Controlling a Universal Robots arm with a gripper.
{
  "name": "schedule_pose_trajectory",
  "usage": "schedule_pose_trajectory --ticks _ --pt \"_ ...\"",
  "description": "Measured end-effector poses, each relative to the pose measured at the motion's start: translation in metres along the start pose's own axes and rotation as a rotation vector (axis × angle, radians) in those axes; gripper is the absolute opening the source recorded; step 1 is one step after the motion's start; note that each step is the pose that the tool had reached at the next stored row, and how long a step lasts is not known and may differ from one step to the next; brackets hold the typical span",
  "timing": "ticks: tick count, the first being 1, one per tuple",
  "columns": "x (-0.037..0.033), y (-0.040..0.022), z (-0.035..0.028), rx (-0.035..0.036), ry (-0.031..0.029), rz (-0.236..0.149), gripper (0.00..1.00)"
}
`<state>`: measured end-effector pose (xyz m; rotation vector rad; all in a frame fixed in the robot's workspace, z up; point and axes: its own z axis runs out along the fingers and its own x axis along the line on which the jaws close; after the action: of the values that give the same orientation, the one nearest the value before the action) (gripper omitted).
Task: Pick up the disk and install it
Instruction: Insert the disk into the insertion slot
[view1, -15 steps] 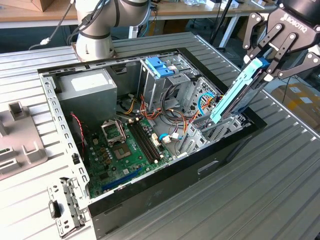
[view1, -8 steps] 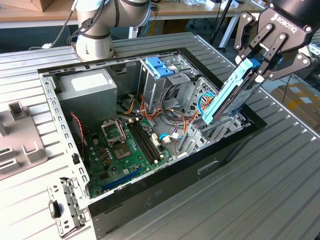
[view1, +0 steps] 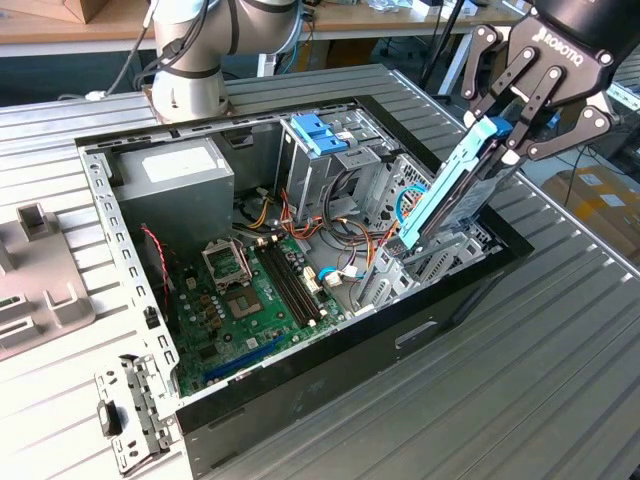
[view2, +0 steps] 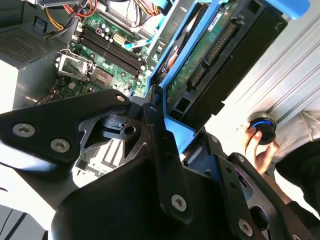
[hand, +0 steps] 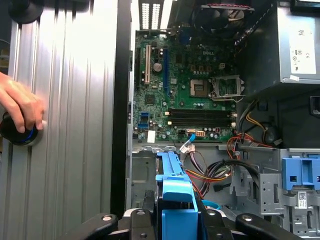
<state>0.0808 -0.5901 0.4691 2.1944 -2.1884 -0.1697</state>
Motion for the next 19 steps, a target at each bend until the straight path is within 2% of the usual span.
schedule_pose_trajectory --ticks 11,16,17,18,19 --pt "-0.0002 -0.0001 0.001 0.0 -0.0001 0.0 0.37" --pt "-0.0038 -0.0002 0.0019 0.0 0.0001 0.0 0.37" --pt "-0.0056 -0.0005 0.0055 0.002 -0.004 0.039 0.37" --pt "-0.0055 -0.0026 0.0092 0.0027 -0.0055 0.053 0.37" --pt "-0.0052 -0.0035 0.0161 0.0022 -0.0047 0.045 0.37"
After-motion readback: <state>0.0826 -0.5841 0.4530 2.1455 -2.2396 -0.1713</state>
